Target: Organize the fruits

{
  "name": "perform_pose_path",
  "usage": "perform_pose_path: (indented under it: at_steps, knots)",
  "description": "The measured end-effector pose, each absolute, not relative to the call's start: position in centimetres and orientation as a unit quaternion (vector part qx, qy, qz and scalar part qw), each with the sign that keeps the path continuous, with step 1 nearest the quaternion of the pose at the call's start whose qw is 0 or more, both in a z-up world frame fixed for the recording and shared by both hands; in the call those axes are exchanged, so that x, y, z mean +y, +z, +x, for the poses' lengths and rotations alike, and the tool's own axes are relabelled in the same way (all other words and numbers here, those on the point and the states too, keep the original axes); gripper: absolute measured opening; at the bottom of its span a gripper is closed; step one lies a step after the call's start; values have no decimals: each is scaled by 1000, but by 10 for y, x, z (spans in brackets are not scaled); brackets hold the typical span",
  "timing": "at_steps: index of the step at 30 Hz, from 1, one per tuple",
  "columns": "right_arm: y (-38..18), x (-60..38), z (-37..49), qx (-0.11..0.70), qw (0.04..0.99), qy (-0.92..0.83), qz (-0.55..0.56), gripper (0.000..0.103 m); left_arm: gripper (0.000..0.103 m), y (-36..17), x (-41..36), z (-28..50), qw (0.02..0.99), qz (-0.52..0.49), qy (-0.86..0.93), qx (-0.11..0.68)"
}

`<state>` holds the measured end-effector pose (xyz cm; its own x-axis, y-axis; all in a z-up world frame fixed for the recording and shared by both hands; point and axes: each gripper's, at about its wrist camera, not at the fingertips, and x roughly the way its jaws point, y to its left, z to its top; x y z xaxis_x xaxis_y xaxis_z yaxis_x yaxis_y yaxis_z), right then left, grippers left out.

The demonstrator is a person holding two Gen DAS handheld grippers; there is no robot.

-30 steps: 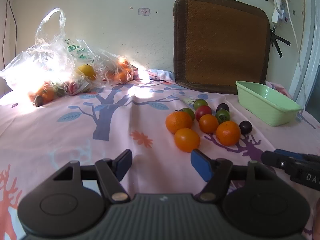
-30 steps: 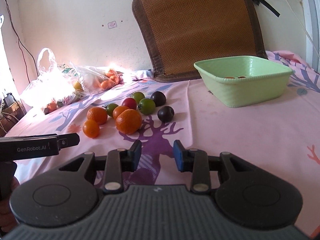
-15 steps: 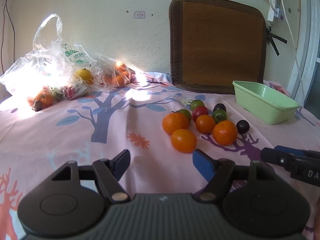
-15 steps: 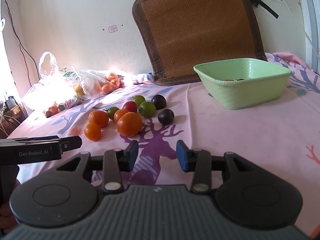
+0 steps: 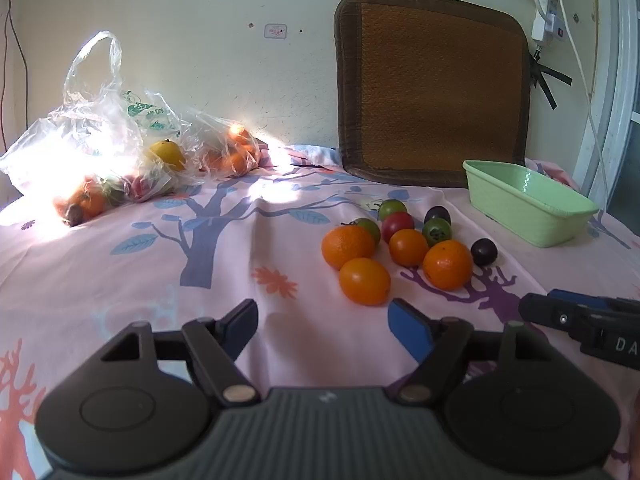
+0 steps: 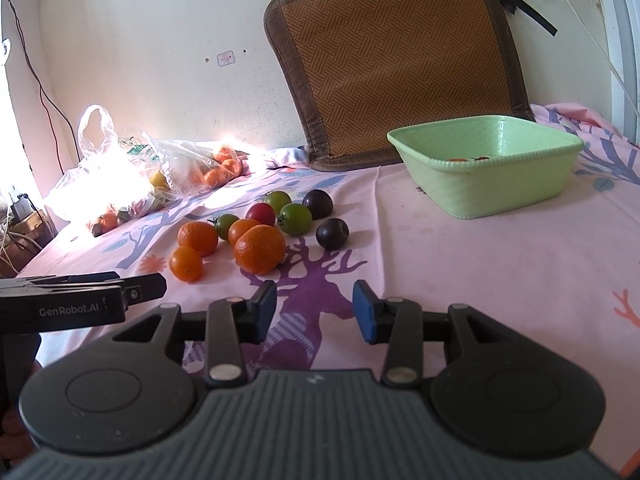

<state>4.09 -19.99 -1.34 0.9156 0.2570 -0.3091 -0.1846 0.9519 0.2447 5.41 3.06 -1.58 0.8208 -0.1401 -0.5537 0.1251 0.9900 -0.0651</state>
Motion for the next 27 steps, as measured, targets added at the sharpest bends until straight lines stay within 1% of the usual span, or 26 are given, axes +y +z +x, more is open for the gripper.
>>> perform_pose_path:
  at_steps: [15,27]
  knots:
    - [-13,-200,41,170,973,114,106,47,78,-15,30,53,954,-11,-75,289]
    - [-13,-200,41,172,973,115,106,48,78,-14,25,57,948,-1,-120,295]
